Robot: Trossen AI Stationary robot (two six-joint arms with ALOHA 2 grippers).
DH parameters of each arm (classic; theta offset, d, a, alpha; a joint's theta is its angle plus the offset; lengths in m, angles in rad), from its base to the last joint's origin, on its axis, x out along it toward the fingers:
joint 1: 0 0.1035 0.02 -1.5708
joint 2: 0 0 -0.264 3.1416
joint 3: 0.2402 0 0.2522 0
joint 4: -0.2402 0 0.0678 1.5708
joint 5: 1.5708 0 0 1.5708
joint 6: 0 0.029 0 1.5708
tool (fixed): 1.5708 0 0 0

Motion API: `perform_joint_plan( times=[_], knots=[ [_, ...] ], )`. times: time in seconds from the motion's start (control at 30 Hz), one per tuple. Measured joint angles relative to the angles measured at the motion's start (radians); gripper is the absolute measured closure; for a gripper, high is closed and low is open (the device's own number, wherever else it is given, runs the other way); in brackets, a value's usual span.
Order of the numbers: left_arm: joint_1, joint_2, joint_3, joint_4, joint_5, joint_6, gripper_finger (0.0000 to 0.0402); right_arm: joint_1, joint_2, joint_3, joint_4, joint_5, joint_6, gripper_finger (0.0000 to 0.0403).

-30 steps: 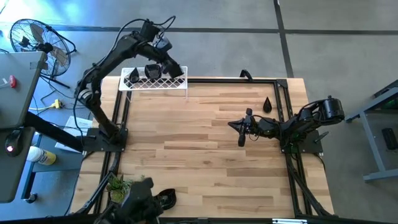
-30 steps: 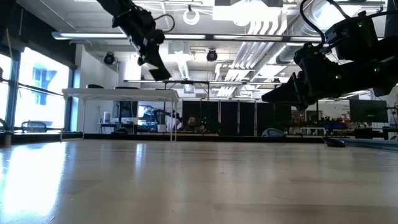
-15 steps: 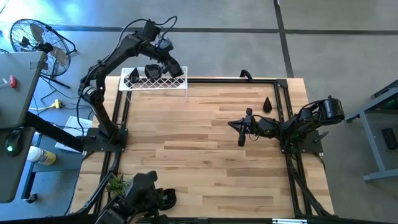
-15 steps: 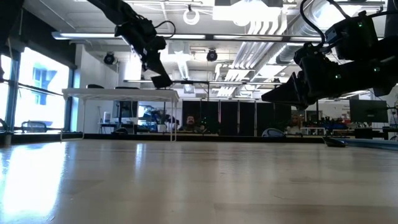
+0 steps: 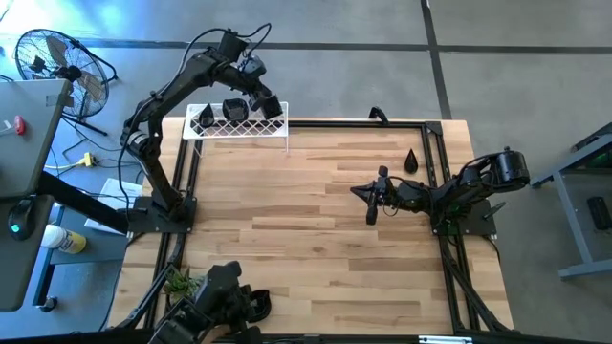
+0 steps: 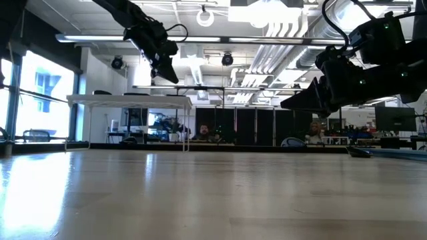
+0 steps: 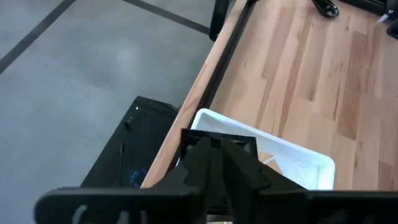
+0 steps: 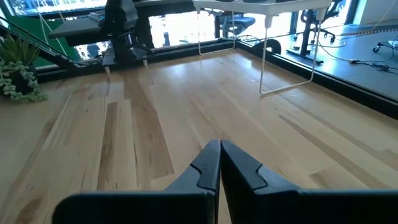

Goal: Pick & Place Mini shaped plates
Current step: Stack the square plate on top of the square plates on the shelf, then stack the drop-shaped plate on top of the drop-shaped plates on the shelf

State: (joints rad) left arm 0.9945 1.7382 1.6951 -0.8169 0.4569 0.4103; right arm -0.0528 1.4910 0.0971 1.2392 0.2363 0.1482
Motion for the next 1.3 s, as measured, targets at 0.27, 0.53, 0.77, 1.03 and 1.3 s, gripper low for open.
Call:
perform_joint_plan(
  times=[0.27,0.53,0.77,1.03,1.3],
  knots=[
    [0.0,-0.001,0.0,0.0,0.0,0.001,0.033,0.0,0.0,0.0,0.0,0.0,0.0,0.0396],
    [-0.003,-0.073,-0.011,0.003,0.047,0.0,0.0383,0.0,0.0,0.0,0.0,0.0,0.018,0.0395],
    [-0.13,-0.145,-0.138,0.153,-0.001,-0.101,0.0399,0.0,0.0,0.0,0.0,-0.003,0.034,0.0395],
    [-0.348,-0.267,-0.405,0.601,-0.116,-0.233,0.04,0.0,0.0,0.0,0.0,-0.023,0.065,0.0398],
    [-0.54,-0.414,-0.78,1.053,-0.231,-0.357,0.0401,0.0,0.0,0.0,-0.007,0.049,0.115,0.0396]
  ],
)
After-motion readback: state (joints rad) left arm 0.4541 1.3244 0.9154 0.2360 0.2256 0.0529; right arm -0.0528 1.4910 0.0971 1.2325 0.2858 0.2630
